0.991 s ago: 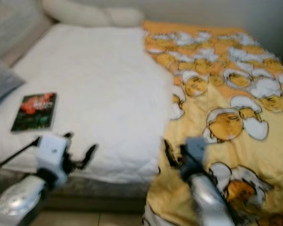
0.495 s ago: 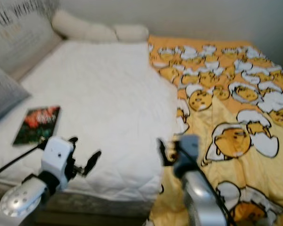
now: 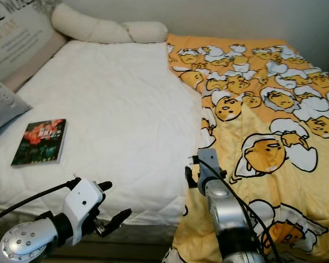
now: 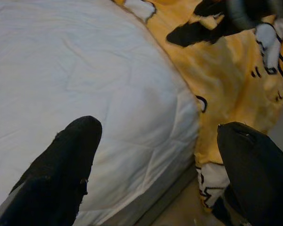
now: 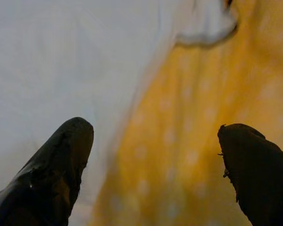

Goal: Clean up the room

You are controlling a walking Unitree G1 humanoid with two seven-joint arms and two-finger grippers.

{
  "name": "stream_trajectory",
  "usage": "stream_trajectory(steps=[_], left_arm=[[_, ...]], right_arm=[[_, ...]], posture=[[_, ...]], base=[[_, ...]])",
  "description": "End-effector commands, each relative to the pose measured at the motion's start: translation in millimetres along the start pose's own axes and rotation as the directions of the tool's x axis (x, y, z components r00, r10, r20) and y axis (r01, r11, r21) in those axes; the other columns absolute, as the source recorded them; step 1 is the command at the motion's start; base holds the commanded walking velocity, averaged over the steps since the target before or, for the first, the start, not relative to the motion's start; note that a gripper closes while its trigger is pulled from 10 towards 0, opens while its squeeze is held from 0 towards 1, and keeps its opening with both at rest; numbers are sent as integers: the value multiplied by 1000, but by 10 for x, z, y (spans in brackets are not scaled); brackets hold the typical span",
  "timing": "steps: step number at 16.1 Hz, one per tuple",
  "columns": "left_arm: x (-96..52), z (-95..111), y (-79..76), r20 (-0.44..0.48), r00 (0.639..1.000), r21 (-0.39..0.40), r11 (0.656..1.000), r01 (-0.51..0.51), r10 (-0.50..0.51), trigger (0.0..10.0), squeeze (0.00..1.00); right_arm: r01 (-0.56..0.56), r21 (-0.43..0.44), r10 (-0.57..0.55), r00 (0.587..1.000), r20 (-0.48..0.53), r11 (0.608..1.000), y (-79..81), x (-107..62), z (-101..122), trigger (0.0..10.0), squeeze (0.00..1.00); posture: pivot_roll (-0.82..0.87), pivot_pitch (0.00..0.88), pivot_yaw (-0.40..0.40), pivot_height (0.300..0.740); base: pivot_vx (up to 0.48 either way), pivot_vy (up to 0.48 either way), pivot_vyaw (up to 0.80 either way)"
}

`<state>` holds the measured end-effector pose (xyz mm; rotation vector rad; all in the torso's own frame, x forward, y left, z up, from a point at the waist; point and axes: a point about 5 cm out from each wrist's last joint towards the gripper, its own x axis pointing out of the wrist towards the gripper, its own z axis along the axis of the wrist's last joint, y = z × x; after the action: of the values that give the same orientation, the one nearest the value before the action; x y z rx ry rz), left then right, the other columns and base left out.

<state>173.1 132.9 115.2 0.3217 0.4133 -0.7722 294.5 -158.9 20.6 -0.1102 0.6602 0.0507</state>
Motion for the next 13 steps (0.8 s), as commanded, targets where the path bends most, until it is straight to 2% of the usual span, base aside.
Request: stream_trajectory(steps=[1,2,3,4,6,9,13], left_arm=[[-17,23,1,-1,1000,11,1000,20,-20,10000,196],[-24,28,5,-6,1000,16,999,30,-30,10000,196],[-29,33,6,-11,999,20,999,35,-35,10000,196],[-45,37,-3,-16,999,22,999,43,-42,10000,196],[-68,28,-42,-25,998,18,998,57,-57,10000,196],[-76,24,-66,-32,997,11,998,70,-69,10000,196],[-64,32,-63,-30,997,7,998,68,-67,10000,196]], right_arm=[[5,61,-3,999,-32,998,-34,68,-55,10000,0],[-20,119,29,997,-72,993,-12,119,-109,10000,0],[-31,111,42,994,-97,993,-9,144,-148,8863,0],[-14,60,22,991,-135,998,-38,164,-226,0,0],[6,81,7,986,-167,997,-69,173,-291,0,0],[-1,22,5,984,-176,1000,-92,186,-299,0,0],[-10,25,14,987,-162,1000,-115,190,-283,0,0]], posture=[[88,27,-8,740],[97,37,-9,740],[102,43,-10,740],[110,46,-14,740],[117,45,-18,740],[120,51,-22,740],[117,47,-25,740]], base=[[0,0,0],[0,0,0],[0,0,0],[0,0,0],[0,0,0],[0,0,0],[0,0,0]])
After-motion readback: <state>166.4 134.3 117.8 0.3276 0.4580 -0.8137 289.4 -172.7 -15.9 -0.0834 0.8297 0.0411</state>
